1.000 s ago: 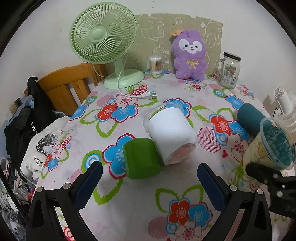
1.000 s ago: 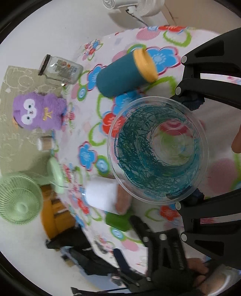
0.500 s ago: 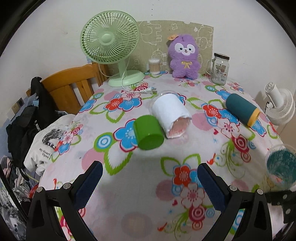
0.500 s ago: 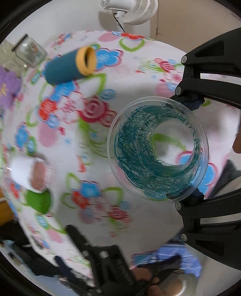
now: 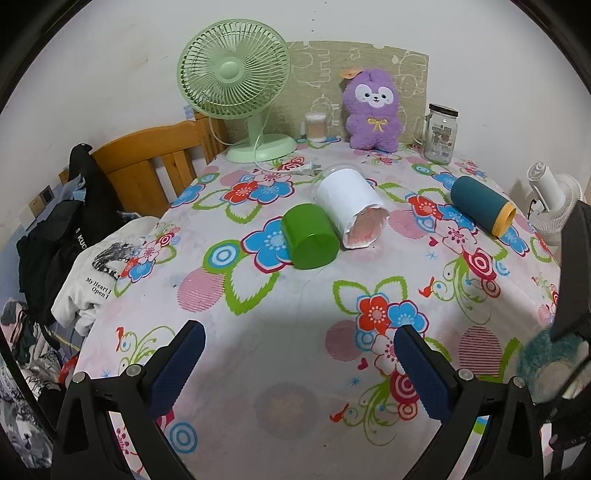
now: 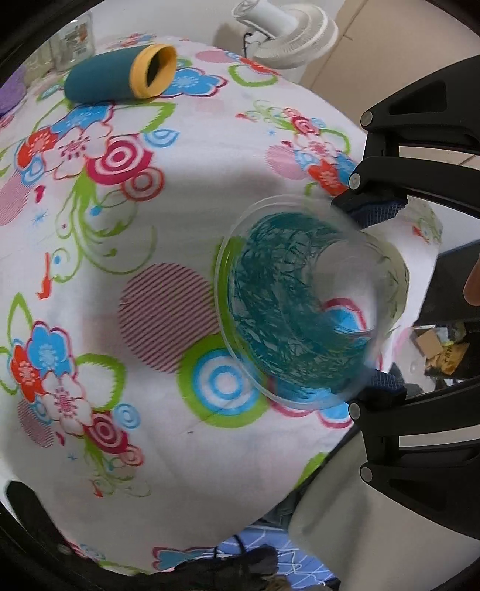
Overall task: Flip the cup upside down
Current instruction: 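Lift the green-sleeved cup off the table with the right gripper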
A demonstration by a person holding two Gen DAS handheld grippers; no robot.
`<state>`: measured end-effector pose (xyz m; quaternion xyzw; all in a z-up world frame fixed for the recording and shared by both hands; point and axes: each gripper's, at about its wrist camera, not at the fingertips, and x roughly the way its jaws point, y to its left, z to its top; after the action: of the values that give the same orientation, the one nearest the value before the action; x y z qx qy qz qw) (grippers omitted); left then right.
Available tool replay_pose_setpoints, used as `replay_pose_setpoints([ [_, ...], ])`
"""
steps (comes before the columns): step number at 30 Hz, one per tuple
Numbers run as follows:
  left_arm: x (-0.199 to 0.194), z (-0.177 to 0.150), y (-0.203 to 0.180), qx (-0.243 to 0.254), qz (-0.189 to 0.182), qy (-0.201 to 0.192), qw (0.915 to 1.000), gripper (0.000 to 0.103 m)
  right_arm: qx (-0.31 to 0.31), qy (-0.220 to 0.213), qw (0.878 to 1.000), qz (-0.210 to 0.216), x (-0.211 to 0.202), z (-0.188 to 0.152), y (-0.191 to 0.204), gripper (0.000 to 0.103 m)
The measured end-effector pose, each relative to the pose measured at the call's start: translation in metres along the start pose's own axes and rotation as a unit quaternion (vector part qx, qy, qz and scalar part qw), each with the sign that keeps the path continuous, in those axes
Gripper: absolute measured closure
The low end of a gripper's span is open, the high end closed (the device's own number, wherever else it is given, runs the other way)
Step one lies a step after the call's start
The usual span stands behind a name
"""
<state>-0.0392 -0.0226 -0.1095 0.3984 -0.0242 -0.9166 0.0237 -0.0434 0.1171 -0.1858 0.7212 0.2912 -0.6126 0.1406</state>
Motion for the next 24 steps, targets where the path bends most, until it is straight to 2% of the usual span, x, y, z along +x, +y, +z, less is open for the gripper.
replay_pose_setpoints([
  [3,0.001,-0.002,0.002,-0.001,0.004,0.003,1.0000,0.000,-0.005,-0.006,1.000,-0.001,0.000,0.003,-0.001,0.036],
  [5,0.002,-0.003,0.003,-0.002,0.005,0.005,1.0000,0.000,-0.013,-0.013,1.000,-0.012,-0.001,0.004,0.000,0.021],
  [7,0.003,-0.003,0.004,-0.004,0.004,0.007,1.0000,0.000,-0.018,-0.021,0.999,-0.020,-0.004,0.004,0.000,0.015],
  [13,0.004,-0.002,0.001,-0.001,0.003,0.010,0.9999,0.000,-0.028,-0.040,0.999,-0.020,-0.014,-0.001,-0.002,0.013],
  [17,0.002,-0.001,0.000,-0.001,-0.003,0.012,0.9999,0.000,-0.024,-0.054,0.998,-0.003,-0.022,-0.009,-0.006,0.013],
  [24,-0.012,0.004,-0.005,-0.007,-0.008,0.011,0.9999,0.000,-0.008,-0.123,0.992,0.034,-0.054,-0.040,-0.021,0.013],
])
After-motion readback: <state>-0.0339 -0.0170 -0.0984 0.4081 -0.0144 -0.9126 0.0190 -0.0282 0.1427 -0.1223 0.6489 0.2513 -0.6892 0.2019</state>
